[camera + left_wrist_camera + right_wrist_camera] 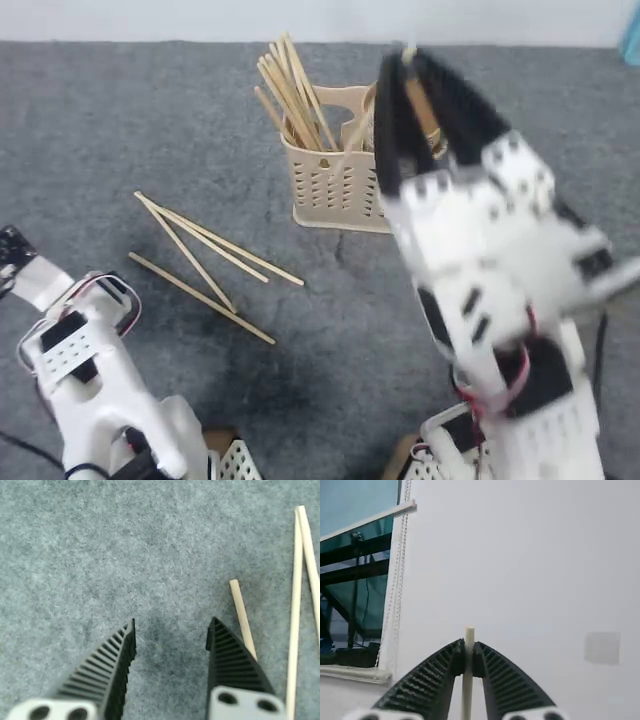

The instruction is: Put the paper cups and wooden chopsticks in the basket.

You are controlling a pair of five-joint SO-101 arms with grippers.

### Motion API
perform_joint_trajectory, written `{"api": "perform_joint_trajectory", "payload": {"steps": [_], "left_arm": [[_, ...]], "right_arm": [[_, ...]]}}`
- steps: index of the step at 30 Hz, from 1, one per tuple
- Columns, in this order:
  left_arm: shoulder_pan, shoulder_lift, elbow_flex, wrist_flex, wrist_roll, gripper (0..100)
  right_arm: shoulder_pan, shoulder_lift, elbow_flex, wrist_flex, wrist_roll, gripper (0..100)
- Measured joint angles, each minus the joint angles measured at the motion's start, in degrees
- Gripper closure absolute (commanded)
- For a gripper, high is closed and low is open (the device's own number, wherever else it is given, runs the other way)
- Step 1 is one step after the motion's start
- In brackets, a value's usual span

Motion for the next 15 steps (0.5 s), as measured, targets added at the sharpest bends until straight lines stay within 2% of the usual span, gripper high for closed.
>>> {"api": "perform_joint_trajectory", "payload": {"steps": [8,15], "left_arm": [[0.0,0.0,0.0,0.0,0.0,78],[0.0,0.0,0.0,0.0,0.0,78]], "right_arm": [[4.4,34.02,-27.08,-0.79,0.0,99.0],[8.09,46.59,-28.48,-0.79,-0.53,99.0]]}}
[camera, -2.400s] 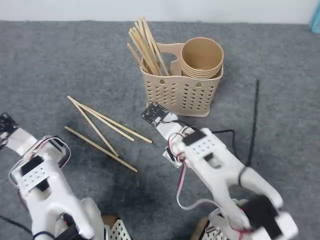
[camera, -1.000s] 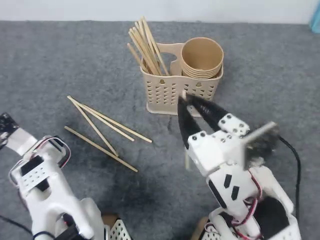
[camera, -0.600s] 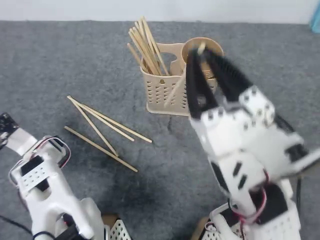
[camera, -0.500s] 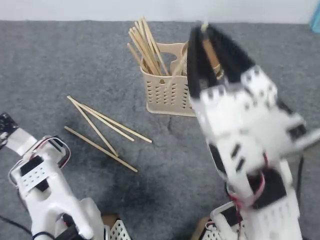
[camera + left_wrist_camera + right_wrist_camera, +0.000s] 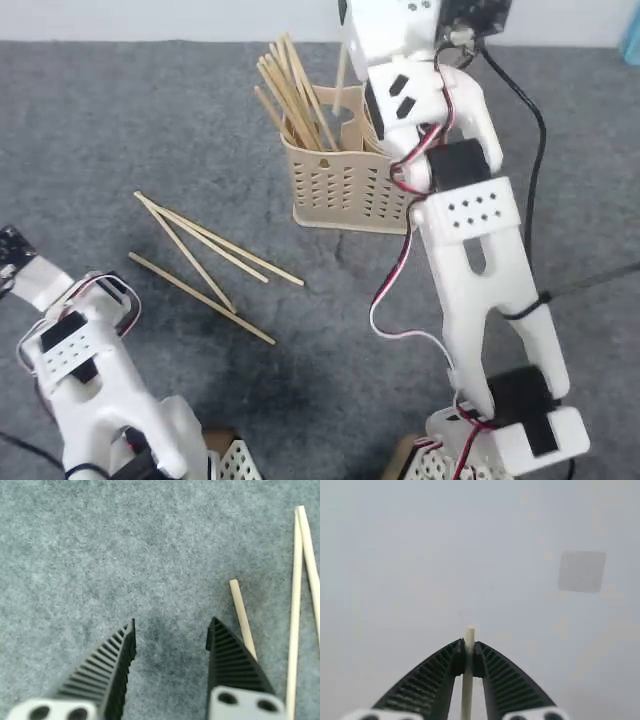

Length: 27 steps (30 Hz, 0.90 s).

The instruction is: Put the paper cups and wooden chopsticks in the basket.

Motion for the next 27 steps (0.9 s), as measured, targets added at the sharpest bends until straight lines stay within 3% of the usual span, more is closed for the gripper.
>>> {"api": "perform_joint_trajectory", "payload": {"steps": [8,13,15,20,27], "left_arm": [[0.0,0.0,0.0,0.0,0.0,78],[0.0,0.0,0.0,0.0,0.0,78],[0.0,0.0,0.0,0.0,0.0,78],[0.0,0.0,0.0,0.0,0.0,78],[0.0,0.0,0.0,0.0,0.0,78]], "right_arm": [[0.0,-1.58,22.77,-5.1,0.0,97.2],[-1.76,-5.71,31.91,-9.32,0.0,78.4],[-2.2,-7.12,31.74,-8.79,0.0,76.0],[-2.73,-9.41,22.95,1.76,0.0,79.9],[-4.92,-13.54,3.16,25.58,-0.09,89.8]]}}
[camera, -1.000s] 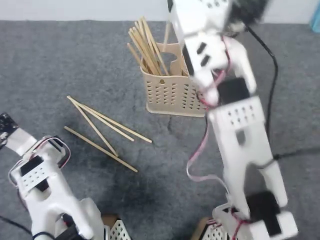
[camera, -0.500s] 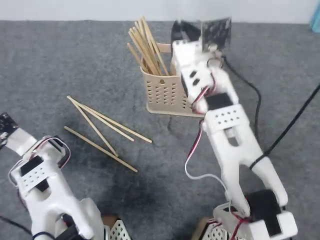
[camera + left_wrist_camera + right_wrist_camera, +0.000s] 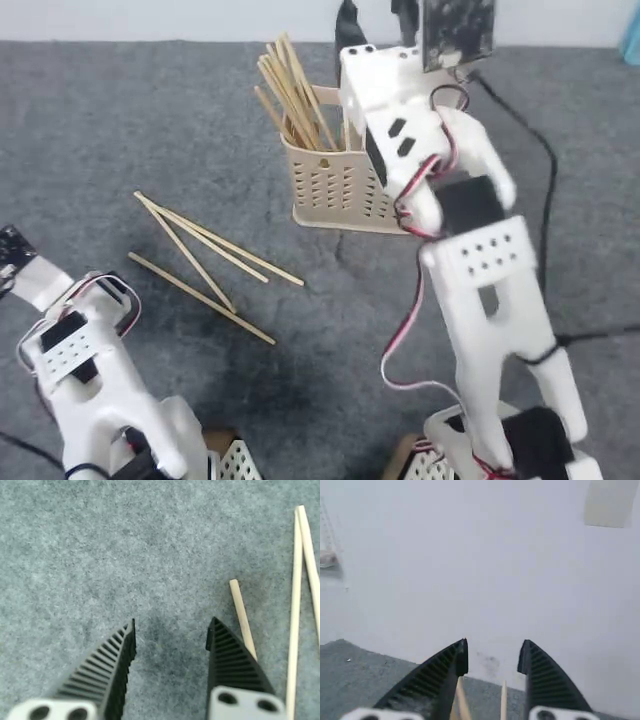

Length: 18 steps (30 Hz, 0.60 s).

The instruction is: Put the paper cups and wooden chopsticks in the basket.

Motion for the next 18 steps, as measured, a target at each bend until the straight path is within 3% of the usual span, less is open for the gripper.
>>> {"api": "perform_joint_trajectory", "payload": {"steps": [8,12,18], "left_arm": [[0.0,0.0,0.0,0.0,0.0,78],[0.0,0.0,0.0,0.0,0.0,78],[-2.46,0.0,0.0,0.0,0.26,78]], "right_arm": [[-16.44,-2.46,-3.52,26.64,0.0,92.4],[-22.68,-0.97,1.58,28.22,0.0,92.4],[-25.14,10.55,11.25,22.51,2.9,92.4]]}}
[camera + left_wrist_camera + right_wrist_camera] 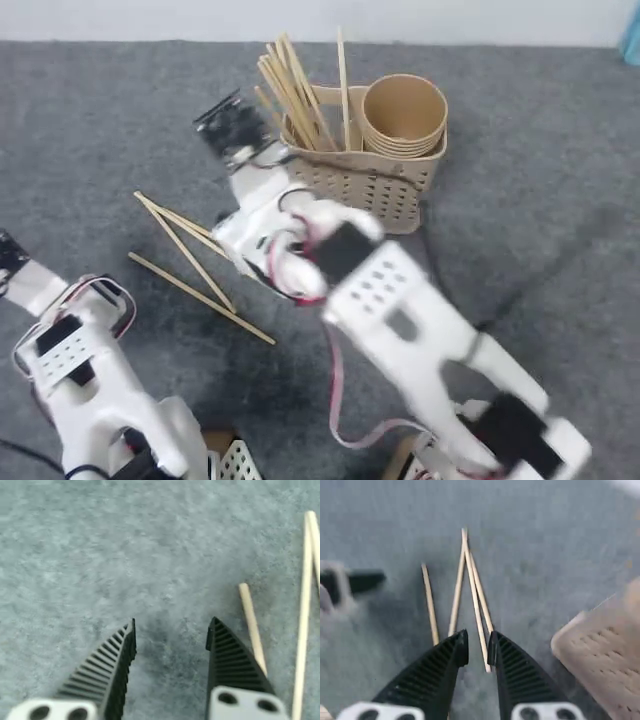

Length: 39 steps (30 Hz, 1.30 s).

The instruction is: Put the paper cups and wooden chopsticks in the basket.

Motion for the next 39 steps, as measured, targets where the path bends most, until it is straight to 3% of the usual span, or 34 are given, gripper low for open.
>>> {"api": "perform_joint_trajectory", "payload": {"steps": [7,20,28,39], "left_arm": [[-2.2,0.0,0.0,-2.46,2.9,78],[-2.55,5.98,-3.25,-2.81,3.43,78],[-2.55,18.37,-13.36,2.73,3.43,78],[-2.55,18.73,-14.07,2.81,3.43,78]], "right_arm": [[-0.09,18.29,-1.93,-8.62,2.29,92.4],[-0.09,51.96,-31.65,-9.58,2.29,92.4],[0.53,59.34,-41.32,-4.48,2.29,92.9],[1.67,62.95,-43.6,-4.4,2.46,96.2]]}}
